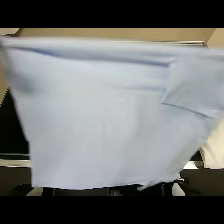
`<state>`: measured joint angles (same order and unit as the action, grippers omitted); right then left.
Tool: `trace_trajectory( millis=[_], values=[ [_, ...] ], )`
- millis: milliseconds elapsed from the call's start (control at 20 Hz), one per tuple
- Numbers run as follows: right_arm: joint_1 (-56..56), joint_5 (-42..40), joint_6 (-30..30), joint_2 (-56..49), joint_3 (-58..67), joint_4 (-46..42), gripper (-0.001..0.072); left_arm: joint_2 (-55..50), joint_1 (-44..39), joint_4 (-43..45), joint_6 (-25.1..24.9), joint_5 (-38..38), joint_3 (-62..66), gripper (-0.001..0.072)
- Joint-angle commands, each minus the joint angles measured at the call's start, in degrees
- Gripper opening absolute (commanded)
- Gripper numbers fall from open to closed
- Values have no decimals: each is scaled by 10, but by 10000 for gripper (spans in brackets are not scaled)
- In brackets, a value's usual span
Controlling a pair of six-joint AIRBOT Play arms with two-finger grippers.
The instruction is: Fold the shirts.
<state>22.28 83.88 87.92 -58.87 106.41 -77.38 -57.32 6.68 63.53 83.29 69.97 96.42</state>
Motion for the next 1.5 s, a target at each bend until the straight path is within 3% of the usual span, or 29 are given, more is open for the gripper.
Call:
trace_trajectory(
  millis=[0,250,550,650,750,850,1100,1250,1450],
  values=[
    [-48,72,-13,-152,-80,11,48,-106,0,2,-25,-2,-140,28],
    [-120,-184,67,-348,-124,38,49,-322,0,-30,-23,-79,-148,28],
    [-116,-398,90,-398,-124,62,49,-457,0,-85,-23,-156,-15,28],
    [-103,-377,87,-397,-124,62,50,-466,0,-85,-23,-147,-4,28],
    [-86,-299,77,-388,-124,56,50,-464,1,-80,-25,-97,-3,29],
    [-63,-200,52,-369,-124,40,50,-453,1,-45,-49,-18,-2,28],
    [-44,60,38,-363,-151,-18,50,-449,0,-13,-38,203,-29,28],
    [-43,79,43,-363,-192,-30,50,-449,-3,-14,-21,256,-61,28],
    [-43,2,47,-364,-252,-26,50,-450,-20,-15,-18,268,-118,28]
  ],
)
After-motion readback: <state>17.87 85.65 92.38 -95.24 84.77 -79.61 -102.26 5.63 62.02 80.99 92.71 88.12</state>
